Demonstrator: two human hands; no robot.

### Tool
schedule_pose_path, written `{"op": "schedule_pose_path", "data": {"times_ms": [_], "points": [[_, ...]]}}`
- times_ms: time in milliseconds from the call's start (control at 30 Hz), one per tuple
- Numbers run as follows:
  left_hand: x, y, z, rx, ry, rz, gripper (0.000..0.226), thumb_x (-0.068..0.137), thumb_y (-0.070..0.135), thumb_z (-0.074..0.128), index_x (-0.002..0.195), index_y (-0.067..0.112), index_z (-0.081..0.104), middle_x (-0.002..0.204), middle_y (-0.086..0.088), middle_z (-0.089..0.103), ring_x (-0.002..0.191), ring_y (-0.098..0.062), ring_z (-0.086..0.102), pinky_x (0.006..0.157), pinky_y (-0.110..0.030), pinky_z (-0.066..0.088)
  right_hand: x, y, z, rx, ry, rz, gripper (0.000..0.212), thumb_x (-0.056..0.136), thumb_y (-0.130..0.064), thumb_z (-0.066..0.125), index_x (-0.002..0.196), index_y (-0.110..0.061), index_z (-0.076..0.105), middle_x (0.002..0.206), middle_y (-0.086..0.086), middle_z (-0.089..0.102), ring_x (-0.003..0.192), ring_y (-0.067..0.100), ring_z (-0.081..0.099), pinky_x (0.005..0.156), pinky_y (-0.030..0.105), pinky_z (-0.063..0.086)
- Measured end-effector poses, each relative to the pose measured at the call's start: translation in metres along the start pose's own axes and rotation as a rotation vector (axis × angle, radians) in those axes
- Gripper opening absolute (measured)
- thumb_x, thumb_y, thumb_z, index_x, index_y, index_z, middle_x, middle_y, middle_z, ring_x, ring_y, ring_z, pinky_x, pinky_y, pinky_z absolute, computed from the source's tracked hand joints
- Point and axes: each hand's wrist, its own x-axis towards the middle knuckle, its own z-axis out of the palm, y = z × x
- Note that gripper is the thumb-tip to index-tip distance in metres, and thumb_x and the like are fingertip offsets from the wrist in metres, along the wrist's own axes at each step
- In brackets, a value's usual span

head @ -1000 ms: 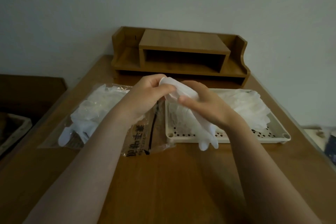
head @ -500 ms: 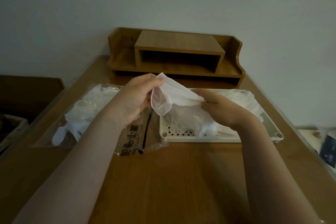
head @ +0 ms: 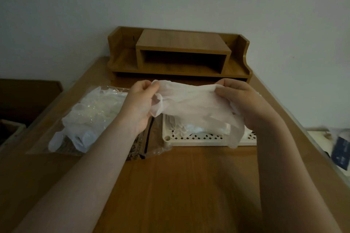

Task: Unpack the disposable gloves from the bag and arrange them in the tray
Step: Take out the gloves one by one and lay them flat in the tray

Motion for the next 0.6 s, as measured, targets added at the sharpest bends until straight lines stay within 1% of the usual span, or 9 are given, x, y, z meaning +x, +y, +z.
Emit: {"op": "schedule_pose_path", "data": {"times_ms": [67, 133, 167, 233, 300, 400, 467, 533, 600], "points": [[-0.001, -0.001, 0.000, -0.017, 0.004, -0.007, 0.006, 0.094, 0.023, 0.055, 0.094, 0.017, 0.055, 0.106, -0.007, 0.060, 0.095, -0.023, 0.061, 0.078, -0.035, 0.054, 0.000, 0.000, -0.002, -0.018, 0.036, -0.014, 0.028, 0.096, -0.027, 0.051, 0.082, -0.009, 0.067, 0.071, 0.004, 0.061, 0.064, 0.017, 0.058, 0.061, 0.023, 0.050], [-0.001, -0.002, 0.000, 0.020, -0.074, -0.036, 0.013, 0.094, 0.025, 0.055, 0.097, 0.013, 0.058, 0.100, -0.005, 0.061, 0.091, -0.021, 0.062, 0.072, -0.033, 0.053, 0.000, 0.002, -0.006, -0.017, 0.060, -0.028, 0.040, 0.095, -0.033, 0.053, 0.096, 0.006, 0.063, 0.081, 0.012, 0.060, 0.072, 0.024, 0.057, 0.066, 0.026, 0.051], [-0.002, -0.002, 0.000, 0.061, -0.126, -0.055, 0.017, 0.094, 0.028, 0.055, 0.096, 0.011, 0.060, 0.095, -0.004, 0.063, 0.087, -0.019, 0.062, 0.070, -0.031, 0.052, 0.000, 0.003, -0.008, -0.012, 0.063, -0.031, 0.043, 0.095, -0.034, 0.053, 0.099, 0.008, 0.061, 0.083, 0.013, 0.060, 0.074, 0.026, 0.058, 0.066, 0.026, 0.052], [-0.005, -0.003, 0.001, 0.117, -0.206, -0.088, 0.022, 0.094, 0.030, 0.053, 0.093, 0.009, 0.062, 0.088, -0.003, 0.064, 0.079, -0.017, 0.062, 0.066, -0.028, 0.051, -0.001, 0.004, -0.012, 0.033, 0.046, -0.016, 0.040, 0.095, -0.033, 0.052, 0.096, 0.006, 0.064, 0.080, 0.011, 0.063, 0.073, 0.024, 0.062, 0.062, 0.025, 0.054], [-0.008, -0.003, 0.004, 0.074, -0.259, -0.132, 0.027, 0.095, 0.033, 0.050, 0.090, 0.010, 0.063, 0.082, -0.003, 0.066, 0.074, -0.015, 0.063, 0.065, -0.029, 0.052, -0.001, 0.004, -0.014, 0.126, -0.002, 0.015, 0.036, 0.095, -0.032, 0.053, 0.095, 0.002, 0.065, 0.079, 0.011, 0.062, 0.075, 0.025, 0.063, 0.060, 0.024, 0.055], [-0.015, -0.004, 0.009, 0.038, -0.298, -0.197, 0.049, 0.093, 0.053, 0.040, 0.087, 0.009, 0.061, 0.076, -0.004, 0.066, 0.069, -0.017, 0.063, 0.065, -0.030, 0.051, 0.000, 0.003, -0.015, 0.295, -0.039, 0.042, 0.027, 0.095, -0.031, 0.052, 0.091, -0.006, 0.060, 0.076, 0.012, 0.053, 0.072, 0.028, 0.055, 0.059, 0.027, 0.051], [-0.017, -0.006, 0.013, 0.062, -0.299, -0.196, 0.062, 0.085, 0.066, 0.039, 0.089, 0.008, 0.063, 0.083, -0.009, 0.068, 0.078, -0.023, 0.065, 0.074, -0.035, 0.053, 0.000, 0.002, -0.015, 0.428, -0.031, 0.051, 0.028, 0.096, -0.030, 0.050, 0.081, -0.009, 0.059, 0.070, 0.005, 0.058, 0.064, 0.019, 0.059, 0.057, 0.024, 0.052], [-0.021, -0.007, 0.018, 0.055, -0.298, -0.173, 0.067, 0.073, 0.070, 0.047, 0.097, 0.010, 0.066, 0.098, -0.016, 0.070, 0.091, -0.031, 0.068, 0.084, -0.041, 0.055, 0.001, 0.002, -0.016, 0.514, -0.018, 0.046, 0.027, 0.097, -0.030, 0.048, 0.085, -0.012, 0.063, 0.071, 0.003, 0.064, 0.062, 0.015, 0.063, 0.057, 0.024, 0.054], [-0.025, -0.009, 0.021, 0.053, -0.280, -0.149, 0.070, 0.064, 0.069, 0.052, 0.107, 0.014, 0.063, 0.098, -0.015, 0.072, 0.091, -0.030, 0.070, 0.081, -0.037, 0.058, 0.002, 0.004, -0.016, 0.547, -0.014, 0.049, 0.027, 0.098, -0.031, 0.047, 0.088, -0.013, 0.063, 0.071, 0.002, 0.065, 0.062, 0.014, 0.064, 0.057, 0.025, 0.054]]}}
